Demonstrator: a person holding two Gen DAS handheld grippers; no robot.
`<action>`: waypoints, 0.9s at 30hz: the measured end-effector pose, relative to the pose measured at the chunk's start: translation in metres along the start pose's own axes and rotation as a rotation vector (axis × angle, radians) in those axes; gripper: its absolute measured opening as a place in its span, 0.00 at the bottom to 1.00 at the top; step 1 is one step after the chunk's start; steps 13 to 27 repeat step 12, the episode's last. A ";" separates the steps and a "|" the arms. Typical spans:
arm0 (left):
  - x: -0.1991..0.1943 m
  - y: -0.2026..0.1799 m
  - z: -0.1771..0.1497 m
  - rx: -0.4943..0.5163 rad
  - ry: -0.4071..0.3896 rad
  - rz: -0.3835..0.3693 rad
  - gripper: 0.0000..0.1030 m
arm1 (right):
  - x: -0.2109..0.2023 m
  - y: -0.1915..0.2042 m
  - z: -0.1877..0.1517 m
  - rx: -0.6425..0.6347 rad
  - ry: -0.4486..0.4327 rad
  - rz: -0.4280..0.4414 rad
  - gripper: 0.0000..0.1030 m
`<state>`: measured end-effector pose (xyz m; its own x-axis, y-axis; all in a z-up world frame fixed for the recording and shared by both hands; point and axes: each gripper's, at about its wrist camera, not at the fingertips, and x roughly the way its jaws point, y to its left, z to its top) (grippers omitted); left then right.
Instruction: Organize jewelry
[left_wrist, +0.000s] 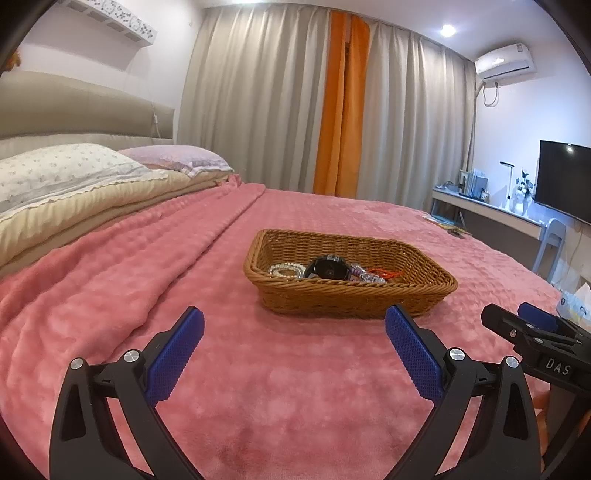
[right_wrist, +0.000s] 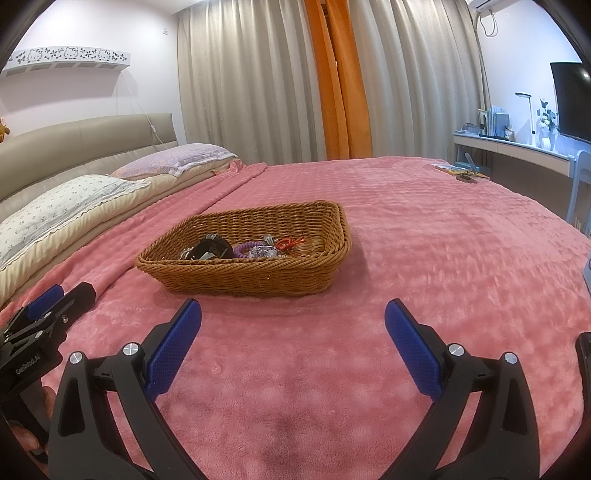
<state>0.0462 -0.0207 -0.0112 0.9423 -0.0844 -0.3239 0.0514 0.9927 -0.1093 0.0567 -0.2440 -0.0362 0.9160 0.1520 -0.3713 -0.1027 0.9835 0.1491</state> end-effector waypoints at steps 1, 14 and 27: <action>-0.002 0.000 0.000 0.000 -0.006 -0.006 0.92 | 0.000 0.000 0.000 0.000 0.000 0.000 0.92; -0.006 -0.003 0.005 0.011 -0.010 -0.008 0.93 | 0.000 0.001 0.000 0.000 -0.001 -0.001 0.92; -0.006 -0.003 0.005 0.011 -0.010 -0.008 0.93 | 0.000 0.001 0.000 0.000 -0.001 -0.001 0.92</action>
